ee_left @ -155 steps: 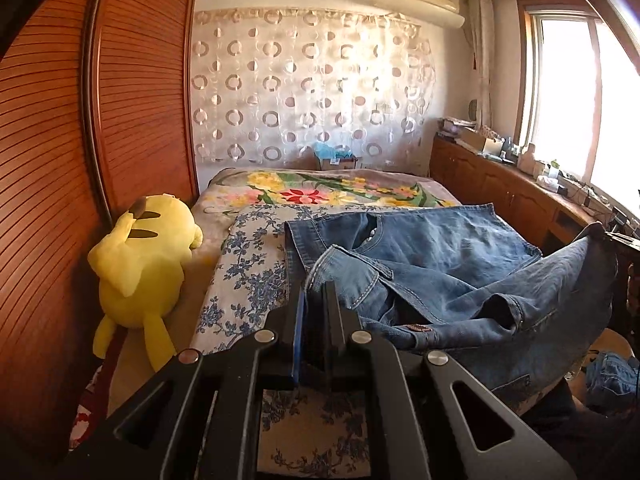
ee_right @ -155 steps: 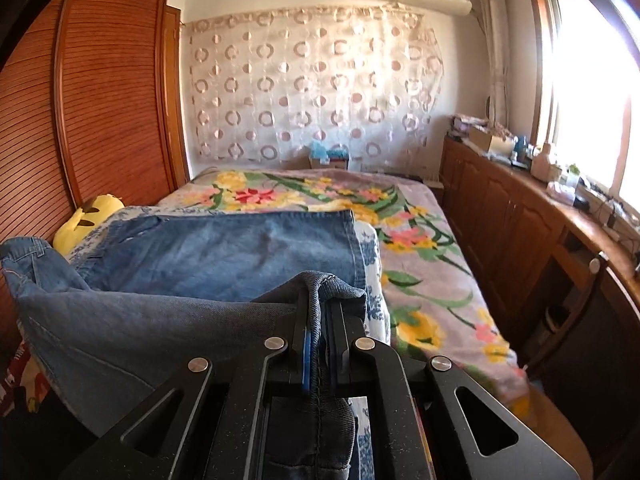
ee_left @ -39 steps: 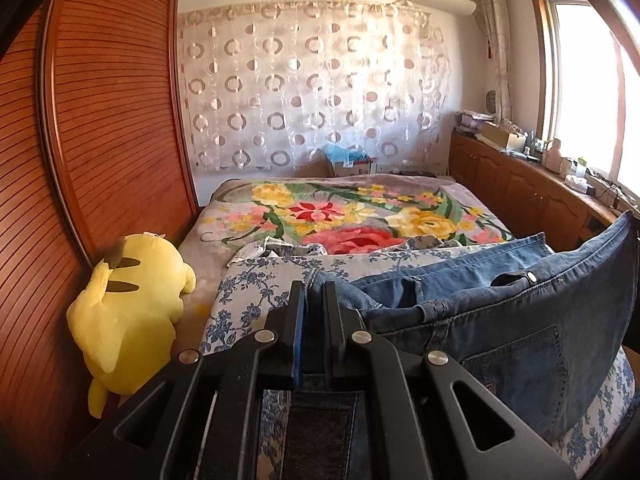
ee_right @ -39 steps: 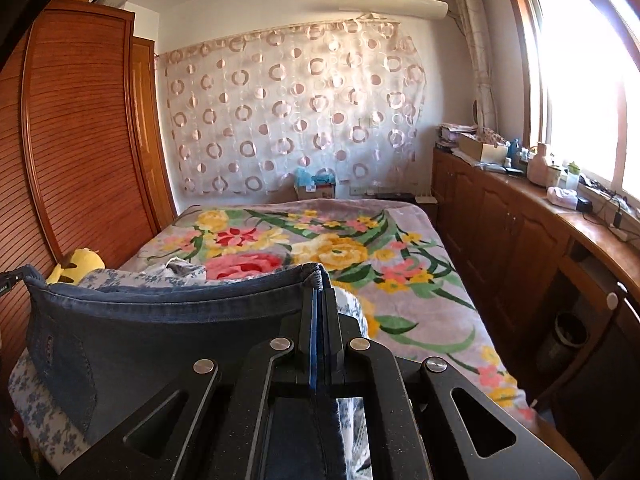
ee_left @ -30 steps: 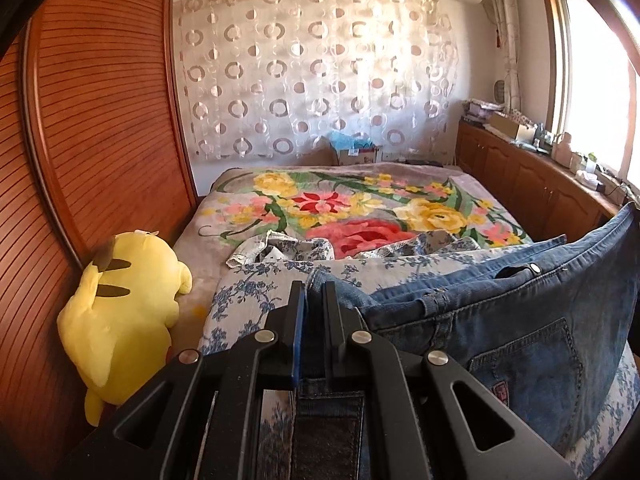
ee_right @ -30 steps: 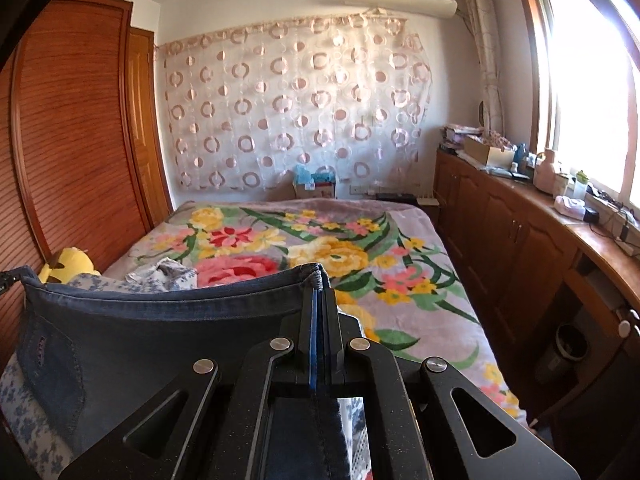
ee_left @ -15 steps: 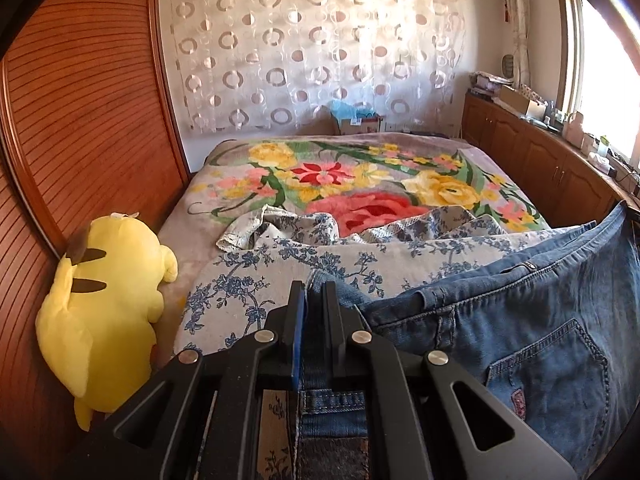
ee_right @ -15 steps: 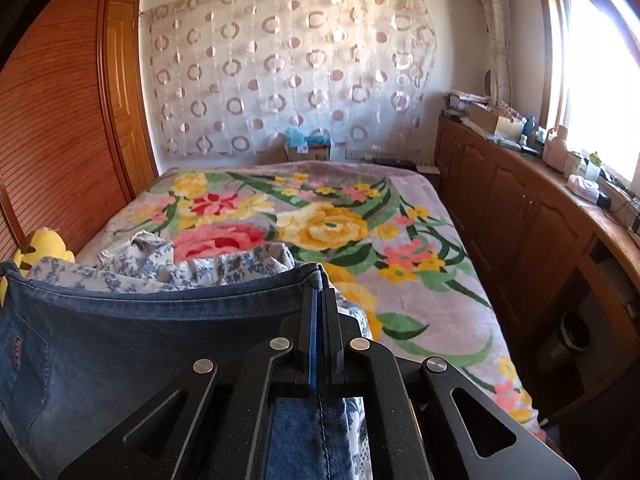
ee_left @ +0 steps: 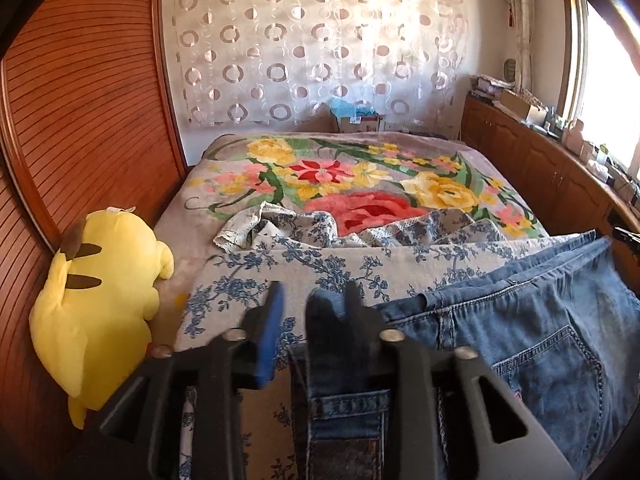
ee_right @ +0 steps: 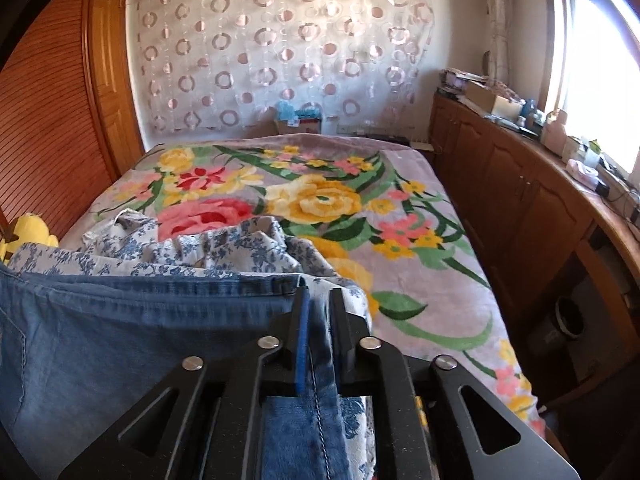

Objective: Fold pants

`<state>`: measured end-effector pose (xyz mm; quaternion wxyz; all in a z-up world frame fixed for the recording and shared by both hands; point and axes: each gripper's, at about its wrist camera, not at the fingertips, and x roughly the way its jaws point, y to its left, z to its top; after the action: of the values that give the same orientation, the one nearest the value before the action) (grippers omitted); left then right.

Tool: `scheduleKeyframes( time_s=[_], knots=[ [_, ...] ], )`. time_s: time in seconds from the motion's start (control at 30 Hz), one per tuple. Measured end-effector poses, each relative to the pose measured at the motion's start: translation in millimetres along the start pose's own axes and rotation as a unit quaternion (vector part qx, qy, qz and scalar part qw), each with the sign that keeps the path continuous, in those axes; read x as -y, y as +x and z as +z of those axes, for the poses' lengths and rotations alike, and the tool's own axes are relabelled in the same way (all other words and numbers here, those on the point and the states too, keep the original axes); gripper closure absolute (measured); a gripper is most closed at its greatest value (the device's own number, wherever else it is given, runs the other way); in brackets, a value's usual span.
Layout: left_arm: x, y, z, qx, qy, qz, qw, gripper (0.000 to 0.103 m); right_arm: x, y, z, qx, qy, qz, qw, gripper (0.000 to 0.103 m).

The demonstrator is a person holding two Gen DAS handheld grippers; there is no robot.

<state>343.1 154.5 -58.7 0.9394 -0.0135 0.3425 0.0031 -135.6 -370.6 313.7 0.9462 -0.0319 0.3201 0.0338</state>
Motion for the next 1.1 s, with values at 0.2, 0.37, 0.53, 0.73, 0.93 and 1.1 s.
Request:
scheduleKeyframes(
  time_s=[0.2,0.37,0.53,0.73,0.93,1.1],
  knots=[
    [-2.3,-8.1,-11.2,-0.011,0.003,-0.015,0.9998,0.058,-8.4,-25.7,-0.3,0.003,-0.005,0.021,1.0,0.068],
    [0.1,-5.0,-22.3,-0.02,0.006,-0.024,0.9995,0.058,-31.4,-32.1,-12.0,-0.02,-0.028,0.066,0.997,0.068],
    [-0.1,10.2,-20.8,-0.033,0.005,-0.028,0.9991,0.058,-49.3,-18.1,-25.6,-0.063,-0.063,0.094,0.992,0.068],
    [1.7,28.3,-6.9,-0.042,0.012,-0.014,0.999,0.058,-45.0,-2.2,-26.6,-0.086,-0.075,0.087,0.99,0.067],
    [2.9,48.3,-6.6,-0.058,0.021,0.005,0.9981,0.058,-46.6,-10.5,-30.0,-0.07,-0.078,0.083,0.991,0.065],
    [1.7,44.6,-7.6,-0.056,0.014,0.012,0.9983,0.058,-55.0,-0.3,-38.7,-0.066,-0.072,0.087,0.991,0.064]
  ],
)
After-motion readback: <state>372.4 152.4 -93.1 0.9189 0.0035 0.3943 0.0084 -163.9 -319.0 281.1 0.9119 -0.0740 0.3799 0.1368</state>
